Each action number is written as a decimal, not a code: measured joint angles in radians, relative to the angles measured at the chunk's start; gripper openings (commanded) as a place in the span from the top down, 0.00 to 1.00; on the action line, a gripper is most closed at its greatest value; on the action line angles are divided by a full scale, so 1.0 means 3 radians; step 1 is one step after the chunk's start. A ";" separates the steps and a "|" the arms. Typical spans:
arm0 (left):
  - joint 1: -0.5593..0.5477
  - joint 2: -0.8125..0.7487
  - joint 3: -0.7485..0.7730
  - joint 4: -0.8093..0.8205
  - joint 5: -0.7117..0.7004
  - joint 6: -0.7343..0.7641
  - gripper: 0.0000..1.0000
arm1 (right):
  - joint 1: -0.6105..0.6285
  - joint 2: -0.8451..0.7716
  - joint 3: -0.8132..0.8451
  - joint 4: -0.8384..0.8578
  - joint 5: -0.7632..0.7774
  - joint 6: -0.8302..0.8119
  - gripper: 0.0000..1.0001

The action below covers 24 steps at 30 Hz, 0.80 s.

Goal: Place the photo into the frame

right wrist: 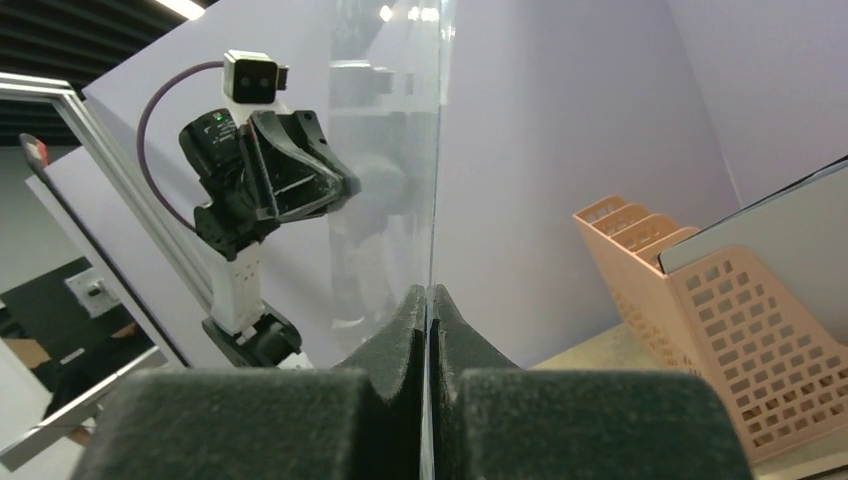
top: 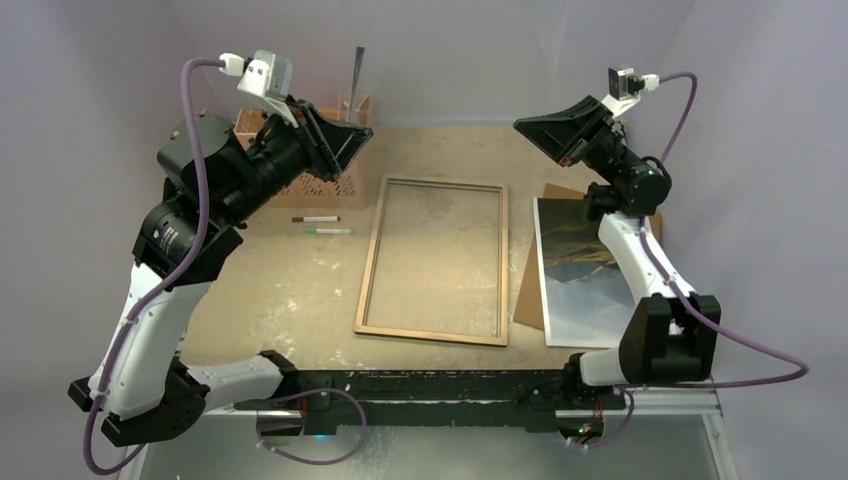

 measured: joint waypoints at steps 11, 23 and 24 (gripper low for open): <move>0.0001 -0.0287 -0.0652 -0.0239 -0.0825 0.0006 0.11 | -0.0008 -0.0590 -0.0366 -0.1363 0.0019 -0.0874 1.00; 0.0001 -0.0309 -0.1522 -0.0264 -0.1537 -0.0154 0.08 | -0.0025 -0.1003 -0.0961 -0.3312 0.0294 -0.1539 1.00; 0.0001 -0.0271 -0.1625 -0.0223 -0.1541 -0.0200 0.08 | -0.0025 -0.1029 -0.1031 -0.3385 0.0332 -0.1542 1.00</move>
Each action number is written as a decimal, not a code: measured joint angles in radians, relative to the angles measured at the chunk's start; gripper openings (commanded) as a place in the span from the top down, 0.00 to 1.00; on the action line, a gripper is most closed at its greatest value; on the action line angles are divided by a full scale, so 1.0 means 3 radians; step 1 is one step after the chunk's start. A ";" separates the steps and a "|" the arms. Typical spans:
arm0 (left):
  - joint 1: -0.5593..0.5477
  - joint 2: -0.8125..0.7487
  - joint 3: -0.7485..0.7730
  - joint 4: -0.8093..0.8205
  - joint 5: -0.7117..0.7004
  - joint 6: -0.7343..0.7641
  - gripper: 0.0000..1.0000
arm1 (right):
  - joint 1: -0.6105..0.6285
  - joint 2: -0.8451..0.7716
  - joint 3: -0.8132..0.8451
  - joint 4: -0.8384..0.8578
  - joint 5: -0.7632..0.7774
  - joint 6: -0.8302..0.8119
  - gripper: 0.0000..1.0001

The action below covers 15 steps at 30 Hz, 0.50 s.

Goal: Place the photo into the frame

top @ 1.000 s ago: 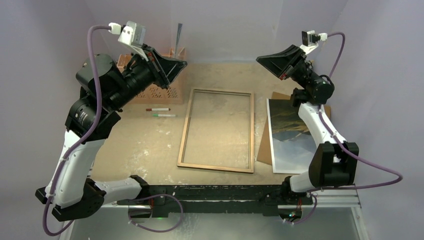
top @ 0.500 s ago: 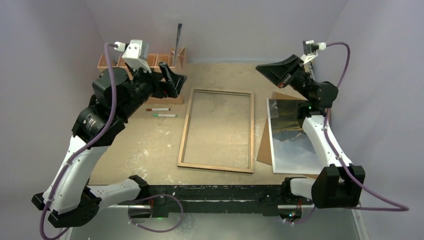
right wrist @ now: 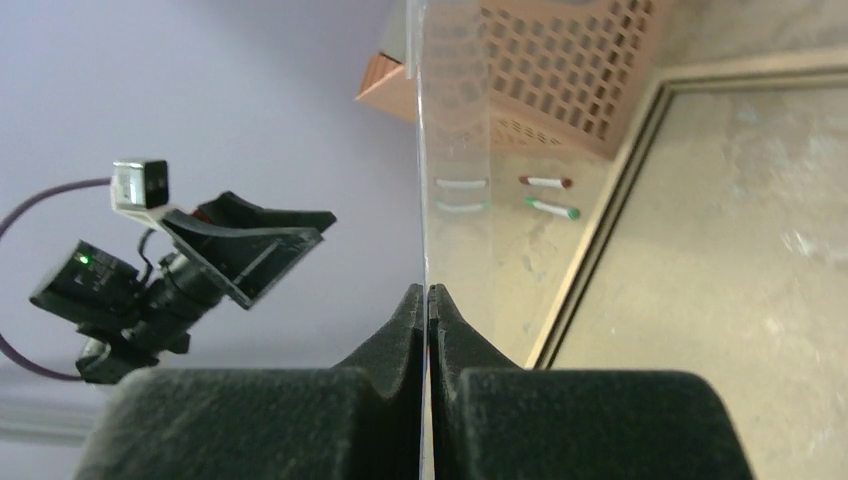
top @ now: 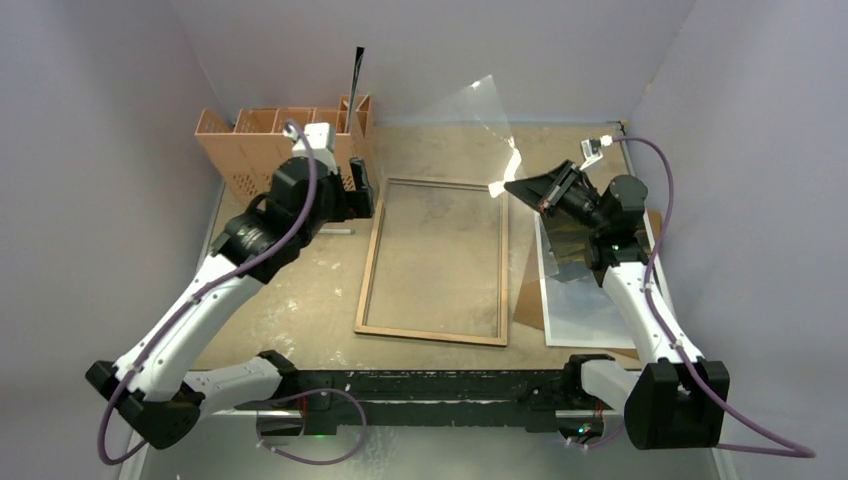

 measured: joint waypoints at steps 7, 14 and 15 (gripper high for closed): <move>0.0000 0.0380 -0.0790 0.0251 -0.0081 -0.0422 0.12 | 0.0000 -0.0085 -0.0493 -0.0127 0.0385 0.0086 1.00; 0.0014 0.0834 -0.1436 0.0519 -0.0258 -0.0858 0.20 | 0.0013 -0.0024 -0.0870 0.0062 0.0552 0.0271 1.00; 0.0022 0.0908 -0.1478 0.0549 -0.0284 -0.0898 0.23 | 0.0023 -0.0024 -0.0916 0.0113 0.0563 0.0294 1.00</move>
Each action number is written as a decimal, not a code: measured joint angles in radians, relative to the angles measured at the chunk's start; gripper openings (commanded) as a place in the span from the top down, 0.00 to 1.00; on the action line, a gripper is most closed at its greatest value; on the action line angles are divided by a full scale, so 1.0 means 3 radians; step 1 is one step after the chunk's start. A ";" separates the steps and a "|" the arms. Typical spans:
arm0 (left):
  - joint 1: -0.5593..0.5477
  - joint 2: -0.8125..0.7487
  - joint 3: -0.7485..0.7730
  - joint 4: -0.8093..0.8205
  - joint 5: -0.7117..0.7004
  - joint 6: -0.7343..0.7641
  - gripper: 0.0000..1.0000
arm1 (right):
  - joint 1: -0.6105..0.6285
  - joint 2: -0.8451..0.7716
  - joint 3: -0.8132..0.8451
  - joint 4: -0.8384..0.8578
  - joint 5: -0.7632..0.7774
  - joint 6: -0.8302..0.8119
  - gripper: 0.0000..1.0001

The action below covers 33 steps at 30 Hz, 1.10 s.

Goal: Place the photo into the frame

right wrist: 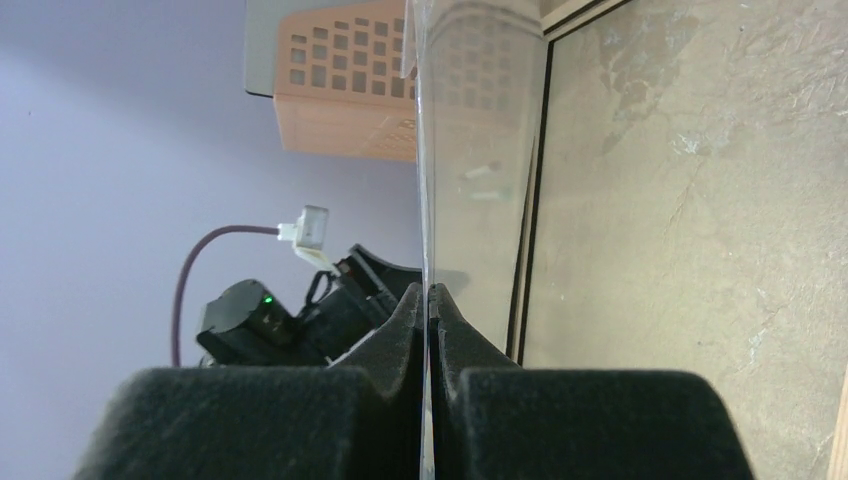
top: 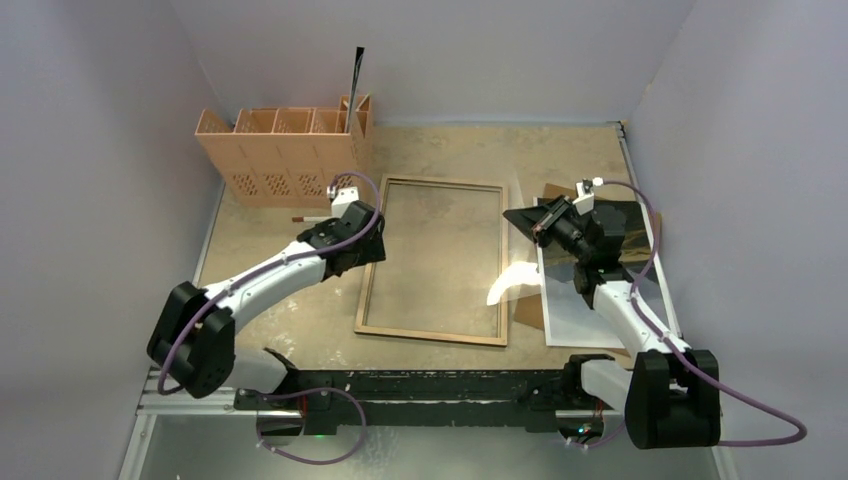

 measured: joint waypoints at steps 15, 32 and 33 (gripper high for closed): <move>0.0164 0.0448 -0.0515 0.0833 0.0327 -0.0242 0.67 | 0.0153 0.0071 -0.0388 0.0661 0.0117 0.0290 1.00; 0.0174 0.0408 -0.0643 0.1104 0.0655 -0.0298 0.97 | 0.0427 0.0328 -0.0477 0.1020 0.0357 0.0384 1.00; 0.0175 0.0394 -0.0649 0.1086 0.0679 -0.0304 0.97 | 0.0435 0.0326 -0.0477 0.1025 0.0366 0.0384 1.00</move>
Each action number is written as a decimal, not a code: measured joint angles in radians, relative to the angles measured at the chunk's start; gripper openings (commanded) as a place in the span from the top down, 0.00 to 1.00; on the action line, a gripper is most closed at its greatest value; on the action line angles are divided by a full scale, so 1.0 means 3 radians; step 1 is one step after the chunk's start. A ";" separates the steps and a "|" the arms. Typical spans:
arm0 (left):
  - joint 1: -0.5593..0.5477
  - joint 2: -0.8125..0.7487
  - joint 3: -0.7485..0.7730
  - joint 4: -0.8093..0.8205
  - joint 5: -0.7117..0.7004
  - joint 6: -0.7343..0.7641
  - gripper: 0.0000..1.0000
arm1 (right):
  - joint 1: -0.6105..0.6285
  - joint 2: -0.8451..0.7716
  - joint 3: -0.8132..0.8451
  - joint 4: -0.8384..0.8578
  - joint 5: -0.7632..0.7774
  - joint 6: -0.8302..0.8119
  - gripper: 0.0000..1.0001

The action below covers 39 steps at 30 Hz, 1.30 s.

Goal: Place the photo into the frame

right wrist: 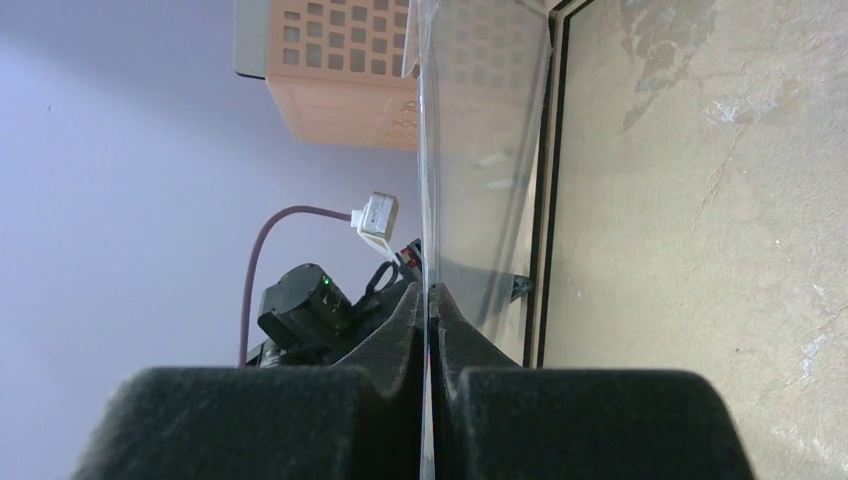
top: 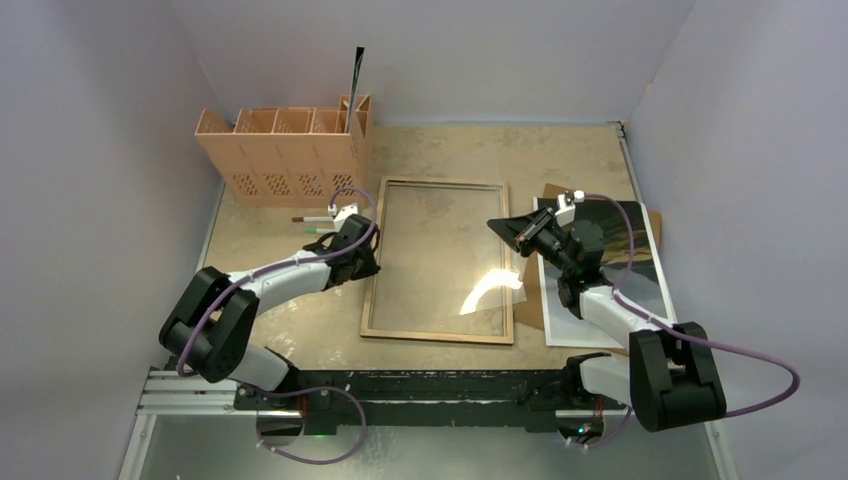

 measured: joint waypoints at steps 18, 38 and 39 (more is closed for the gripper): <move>0.0086 -0.0159 -0.0034 -0.0175 0.0289 -0.0018 0.65 | 0.0001 -0.0179 0.0000 -0.0172 0.0164 -0.0139 1.00; 0.0126 -0.0107 -0.0056 -0.0134 0.0369 0.0011 0.79 | 0.0179 -0.0047 -0.0098 -0.0038 0.0197 -0.0136 1.00; 0.0128 -0.0107 -0.0043 -0.0161 0.0374 0.0011 0.78 | 0.0181 -0.0031 -0.0099 -0.0017 0.0223 -0.0134 1.00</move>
